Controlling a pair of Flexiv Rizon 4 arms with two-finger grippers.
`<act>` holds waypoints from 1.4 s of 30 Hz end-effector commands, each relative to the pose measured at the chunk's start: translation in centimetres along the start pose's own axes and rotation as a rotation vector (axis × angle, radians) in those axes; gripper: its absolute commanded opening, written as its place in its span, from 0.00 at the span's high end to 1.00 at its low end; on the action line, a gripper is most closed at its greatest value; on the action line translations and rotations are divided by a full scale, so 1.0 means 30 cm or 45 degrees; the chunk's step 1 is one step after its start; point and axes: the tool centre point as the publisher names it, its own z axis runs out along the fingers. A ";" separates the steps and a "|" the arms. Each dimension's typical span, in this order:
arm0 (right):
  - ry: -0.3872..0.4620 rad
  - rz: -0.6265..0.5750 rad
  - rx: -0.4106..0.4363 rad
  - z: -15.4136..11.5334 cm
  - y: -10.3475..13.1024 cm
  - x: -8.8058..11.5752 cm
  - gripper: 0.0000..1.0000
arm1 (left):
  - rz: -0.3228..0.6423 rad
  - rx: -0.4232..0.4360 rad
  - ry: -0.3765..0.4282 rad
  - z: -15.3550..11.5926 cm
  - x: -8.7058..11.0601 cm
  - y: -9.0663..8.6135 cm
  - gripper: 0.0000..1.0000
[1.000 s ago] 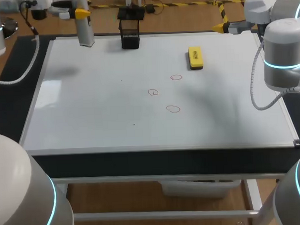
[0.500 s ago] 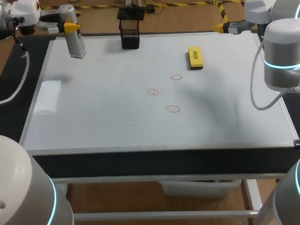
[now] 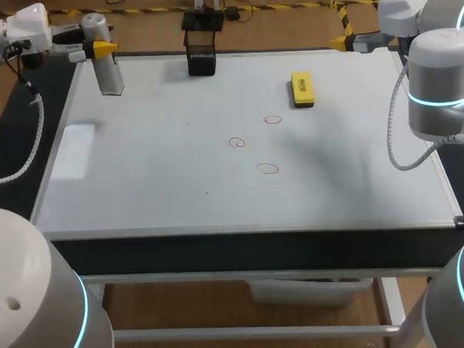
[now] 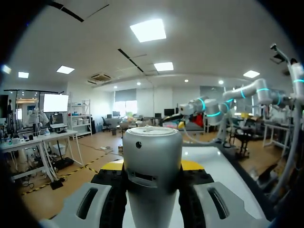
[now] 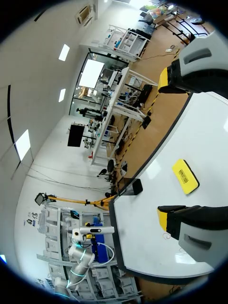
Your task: Pick up the inspection probe, press it on each red-marked spot on the whiteboard one by one, put down the probe, pick up the eraser, and wipe off all the red marks.
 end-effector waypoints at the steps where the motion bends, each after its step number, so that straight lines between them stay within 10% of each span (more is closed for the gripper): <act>1: 0.002 0.000 0.001 0.000 0.000 -0.002 0.00 | 0.003 0.000 -0.455 -0.014 0.022 -0.006 1.00; 7: 0.002 0.000 0.001 0.000 0.000 -0.002 0.00 | 0.003 0.000 -0.455 -0.014 0.022 -0.006 1.00; 22: 0.516 -0.896 0.649 0.161 -0.200 -0.041 0.00 | 0.003 0.000 -0.455 -0.014 0.022 -0.006 1.00; 35: 0.638 -1.917 0.752 0.328 -0.234 0.033 0.00 | 0.003 0.000 -0.455 -0.014 0.022 -0.006 1.00; 42: 0.550 -1.820 0.631 0.348 -0.166 0.074 0.00 | 0.003 0.000 -0.455 -0.014 0.022 -0.006 1.00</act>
